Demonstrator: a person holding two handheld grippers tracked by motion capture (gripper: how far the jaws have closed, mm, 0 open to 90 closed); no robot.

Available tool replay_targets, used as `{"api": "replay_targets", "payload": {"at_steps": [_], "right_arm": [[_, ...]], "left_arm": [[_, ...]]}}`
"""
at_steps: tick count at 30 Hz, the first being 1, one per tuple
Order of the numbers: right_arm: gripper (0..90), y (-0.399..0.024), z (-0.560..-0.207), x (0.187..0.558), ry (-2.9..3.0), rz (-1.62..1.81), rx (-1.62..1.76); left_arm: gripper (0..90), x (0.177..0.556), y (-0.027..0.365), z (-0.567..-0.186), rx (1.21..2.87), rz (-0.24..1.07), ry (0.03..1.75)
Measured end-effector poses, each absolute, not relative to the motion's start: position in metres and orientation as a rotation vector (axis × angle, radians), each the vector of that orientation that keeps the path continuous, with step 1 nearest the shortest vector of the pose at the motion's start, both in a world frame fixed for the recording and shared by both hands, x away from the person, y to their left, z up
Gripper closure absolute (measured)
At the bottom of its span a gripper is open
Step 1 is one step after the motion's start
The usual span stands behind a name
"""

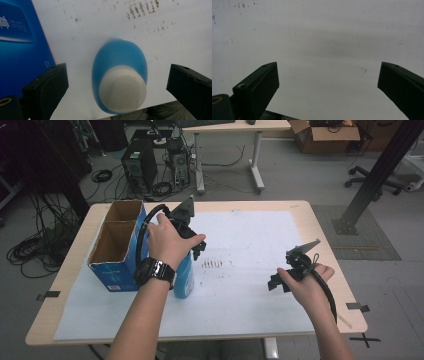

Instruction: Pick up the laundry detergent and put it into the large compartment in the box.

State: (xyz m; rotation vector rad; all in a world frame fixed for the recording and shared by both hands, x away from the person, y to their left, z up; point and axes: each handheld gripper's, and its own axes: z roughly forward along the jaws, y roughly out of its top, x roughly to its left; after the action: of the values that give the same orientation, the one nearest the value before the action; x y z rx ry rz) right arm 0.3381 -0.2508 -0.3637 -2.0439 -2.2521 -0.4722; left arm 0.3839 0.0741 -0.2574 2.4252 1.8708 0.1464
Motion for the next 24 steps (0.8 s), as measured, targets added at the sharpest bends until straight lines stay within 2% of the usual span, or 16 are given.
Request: {"api": "replay_targets", "payload": {"at_steps": [24], "right_arm": [[3.6, -0.249, -0.371, 0.338, -2.257, -0.466, -2.032]], "left_arm": [[5.3, 0.383, 0.074, -0.282, 2.416, 0.132, 1.903]]}}
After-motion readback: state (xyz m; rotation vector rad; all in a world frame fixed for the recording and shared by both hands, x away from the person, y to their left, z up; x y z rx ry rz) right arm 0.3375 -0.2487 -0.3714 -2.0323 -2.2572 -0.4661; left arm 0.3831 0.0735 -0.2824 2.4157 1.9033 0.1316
